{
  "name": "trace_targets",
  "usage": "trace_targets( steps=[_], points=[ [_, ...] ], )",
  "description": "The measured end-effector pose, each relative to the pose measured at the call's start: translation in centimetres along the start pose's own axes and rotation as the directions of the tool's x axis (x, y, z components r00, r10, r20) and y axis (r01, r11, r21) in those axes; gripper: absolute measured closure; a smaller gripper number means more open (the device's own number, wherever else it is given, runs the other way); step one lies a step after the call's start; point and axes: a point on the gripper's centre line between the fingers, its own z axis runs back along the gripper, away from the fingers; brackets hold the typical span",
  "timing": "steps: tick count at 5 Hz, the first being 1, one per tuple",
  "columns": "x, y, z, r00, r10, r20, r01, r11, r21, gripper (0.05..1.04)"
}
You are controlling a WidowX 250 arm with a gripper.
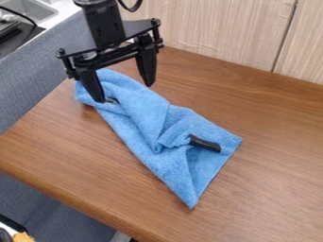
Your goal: Fold the cloth from bottom right to top left
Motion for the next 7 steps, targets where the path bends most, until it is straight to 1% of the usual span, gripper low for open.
trace_targets(
  steps=[1,2,3,4,5,6,7],
  points=[
    [-0.2,0.3,-0.6,1.000,0.006,-0.018,-0.006,1.000,0.016,0.084],
    [-2.7,-0.1,-1.7,0.997,-0.038,-0.060,0.039,0.999,0.022,0.084],
    [-5.7,-1.0,-2.4,0.991,-0.116,-0.071,0.116,0.993,-0.004,0.084],
    [-8.4,-1.1,-3.3,0.982,-0.179,-0.060,0.180,0.984,0.001,0.084],
    [-10.5,-1.5,-4.6,0.970,-0.241,-0.041,0.241,0.971,0.000,0.085],
    [-11.4,-1.9,-6.1,0.967,-0.252,-0.018,0.253,0.967,0.019,0.085],
    [-11.4,-2.1,-7.7,0.968,-0.251,-0.008,0.251,0.967,0.052,0.085]
  ],
)
